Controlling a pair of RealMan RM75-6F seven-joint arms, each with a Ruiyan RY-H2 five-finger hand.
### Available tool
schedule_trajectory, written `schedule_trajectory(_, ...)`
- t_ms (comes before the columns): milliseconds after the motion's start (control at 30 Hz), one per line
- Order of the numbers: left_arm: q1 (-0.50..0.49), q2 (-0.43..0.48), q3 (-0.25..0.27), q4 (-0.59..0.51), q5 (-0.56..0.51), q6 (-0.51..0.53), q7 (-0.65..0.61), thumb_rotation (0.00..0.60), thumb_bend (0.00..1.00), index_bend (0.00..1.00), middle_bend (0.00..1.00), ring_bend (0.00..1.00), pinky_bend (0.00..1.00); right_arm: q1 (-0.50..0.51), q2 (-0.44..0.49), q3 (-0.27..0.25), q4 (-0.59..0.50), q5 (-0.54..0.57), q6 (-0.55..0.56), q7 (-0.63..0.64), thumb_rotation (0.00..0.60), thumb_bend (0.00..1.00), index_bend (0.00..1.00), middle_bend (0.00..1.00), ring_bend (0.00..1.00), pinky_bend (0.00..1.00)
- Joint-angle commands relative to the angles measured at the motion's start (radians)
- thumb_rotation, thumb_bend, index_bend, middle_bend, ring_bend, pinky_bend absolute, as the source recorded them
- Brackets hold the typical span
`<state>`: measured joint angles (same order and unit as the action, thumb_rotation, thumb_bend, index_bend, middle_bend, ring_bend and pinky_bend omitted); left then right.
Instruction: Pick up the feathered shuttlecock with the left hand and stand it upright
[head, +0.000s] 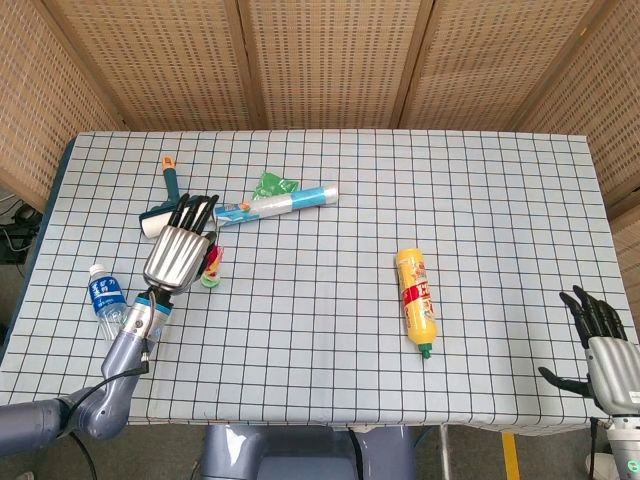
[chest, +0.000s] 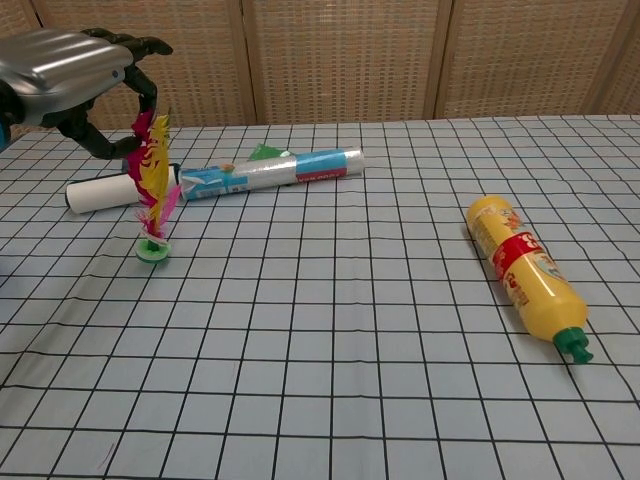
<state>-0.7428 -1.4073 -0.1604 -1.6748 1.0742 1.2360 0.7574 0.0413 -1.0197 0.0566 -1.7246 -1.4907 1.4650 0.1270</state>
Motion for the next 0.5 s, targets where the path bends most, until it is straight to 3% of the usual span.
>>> schedule_trajectory(33, 0.003, 0.004, 0.002, 0.007, 0.0, -0.001, -0.001, 0.6, 0.49, 0.63, 0.0, 0.0, 0.0, 0.0, -0.001, -0.001, 0.001, 0.0, -0.001, -0.003, 0.6, 0.07, 0.03, 0.0, 0.0, 0.0)
schedule_trajectory(300, 0.016, 0.013, 0.004, 0.015, 0.006, -0.005, -0.022, 0.6, 0.48, 0.62, 0.0, 0.0, 0.0, 0.002, -0.004, -0.003, 0.0, -0.001, -0.003, -0.008, 0.6, 0.07, 0.03, 0.0, 0.0, 0.0)
schedule_trajectory(500, 0.032, 0.023, 0.009, 0.009, 0.006, 0.0, -0.037, 0.6, 0.27, 0.47, 0.0, 0.0, 0.0, 0.001, -0.003, -0.003, -0.001, -0.001, 0.0, -0.01, 0.6, 0.07, 0.03, 0.0, 0.0, 0.0)
